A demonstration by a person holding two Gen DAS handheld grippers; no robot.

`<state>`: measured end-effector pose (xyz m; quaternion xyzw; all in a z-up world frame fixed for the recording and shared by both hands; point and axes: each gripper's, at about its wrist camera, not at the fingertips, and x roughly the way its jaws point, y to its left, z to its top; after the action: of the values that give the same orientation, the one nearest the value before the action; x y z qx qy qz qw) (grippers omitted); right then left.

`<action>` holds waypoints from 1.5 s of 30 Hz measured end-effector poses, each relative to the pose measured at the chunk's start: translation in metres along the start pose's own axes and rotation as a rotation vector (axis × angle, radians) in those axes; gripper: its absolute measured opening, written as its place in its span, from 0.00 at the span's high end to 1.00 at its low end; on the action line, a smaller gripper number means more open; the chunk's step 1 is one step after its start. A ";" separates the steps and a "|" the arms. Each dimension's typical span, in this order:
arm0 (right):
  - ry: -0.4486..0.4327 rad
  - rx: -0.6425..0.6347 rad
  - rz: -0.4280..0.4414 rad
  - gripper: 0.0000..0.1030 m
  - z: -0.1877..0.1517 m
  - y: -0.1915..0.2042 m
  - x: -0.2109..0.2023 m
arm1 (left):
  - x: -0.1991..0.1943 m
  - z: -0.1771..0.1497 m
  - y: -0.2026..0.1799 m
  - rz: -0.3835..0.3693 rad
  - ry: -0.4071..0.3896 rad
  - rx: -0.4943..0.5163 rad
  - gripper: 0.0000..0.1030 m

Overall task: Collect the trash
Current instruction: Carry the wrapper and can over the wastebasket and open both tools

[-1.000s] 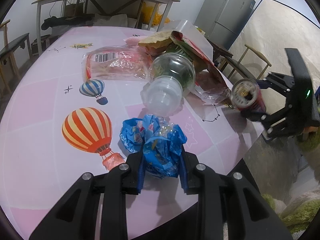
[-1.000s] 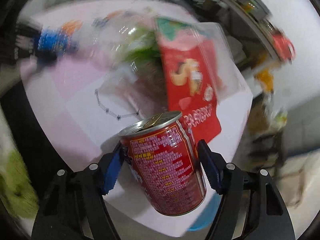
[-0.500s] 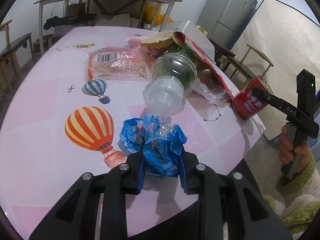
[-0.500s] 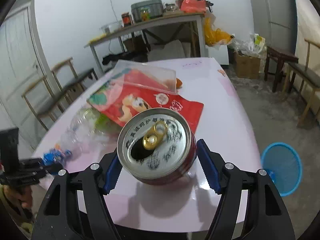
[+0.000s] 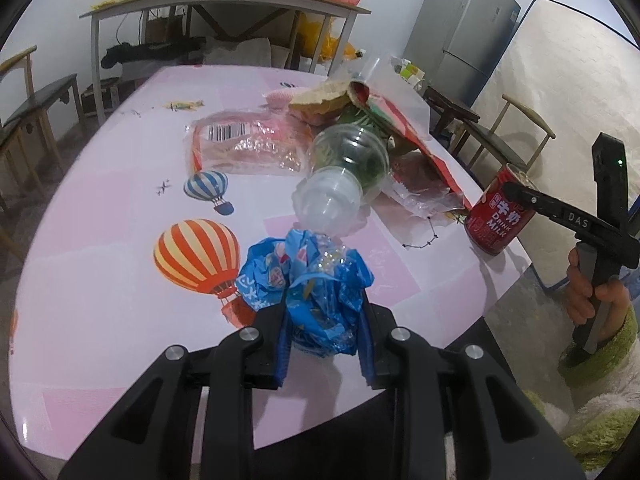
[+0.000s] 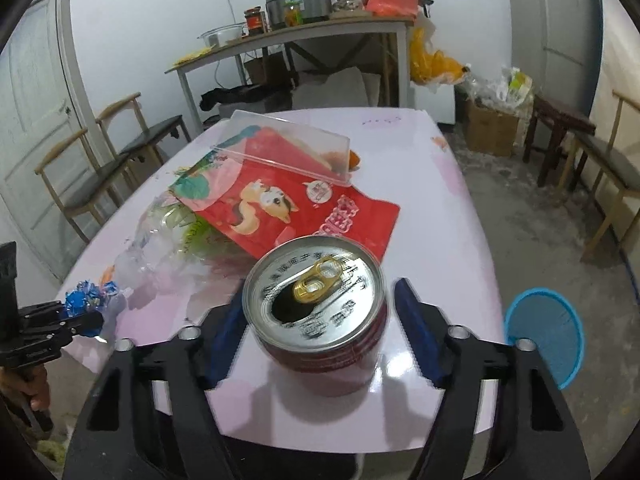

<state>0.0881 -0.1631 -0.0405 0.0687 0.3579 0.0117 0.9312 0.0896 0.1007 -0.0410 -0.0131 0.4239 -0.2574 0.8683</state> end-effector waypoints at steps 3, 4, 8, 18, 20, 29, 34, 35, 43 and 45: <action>-0.011 0.025 0.011 0.39 -0.001 -0.004 -0.005 | -0.011 0.002 -0.009 0.007 -0.015 0.022 0.75; -0.013 0.038 0.018 0.39 -0.002 -0.006 -0.007 | -0.016 0.003 -0.012 0.006 -0.023 0.028 0.75; -0.031 0.089 0.039 0.39 -0.006 -0.018 -0.020 | -0.031 0.013 -0.029 -0.016 -0.055 0.060 0.75; -0.198 0.302 -0.042 0.39 -0.018 -0.110 -0.101 | -0.020 0.076 -0.121 -0.230 -0.098 0.268 0.75; -0.235 0.356 -0.108 0.39 -0.023 -0.140 -0.119 | -0.005 0.097 -0.156 -0.300 -0.083 0.328 0.75; -0.207 0.683 -0.221 0.39 -0.058 -0.289 -0.120 | 0.114 0.159 -0.316 -0.472 0.188 0.505 0.75; -0.106 0.852 -0.202 0.39 -0.083 -0.355 -0.064 | 0.224 0.162 -0.378 -0.492 0.460 0.486 0.75; -0.076 0.888 -0.201 0.39 -0.089 -0.369 -0.048 | 0.250 0.159 -0.389 -0.476 0.516 0.477 0.75; 0.086 1.000 -0.244 0.39 -0.116 -0.428 0.046 | 0.390 0.132 -0.449 -0.345 0.725 0.456 0.73; 0.123 1.004 -0.258 0.39 -0.120 -0.440 0.066 | 0.416 0.128 -0.455 -0.302 0.741 0.455 0.69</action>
<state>0.0452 -0.5801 -0.2329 0.4612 0.3789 -0.2722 0.7547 0.1983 -0.5095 -0.1531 0.2091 0.6319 -0.4547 0.5918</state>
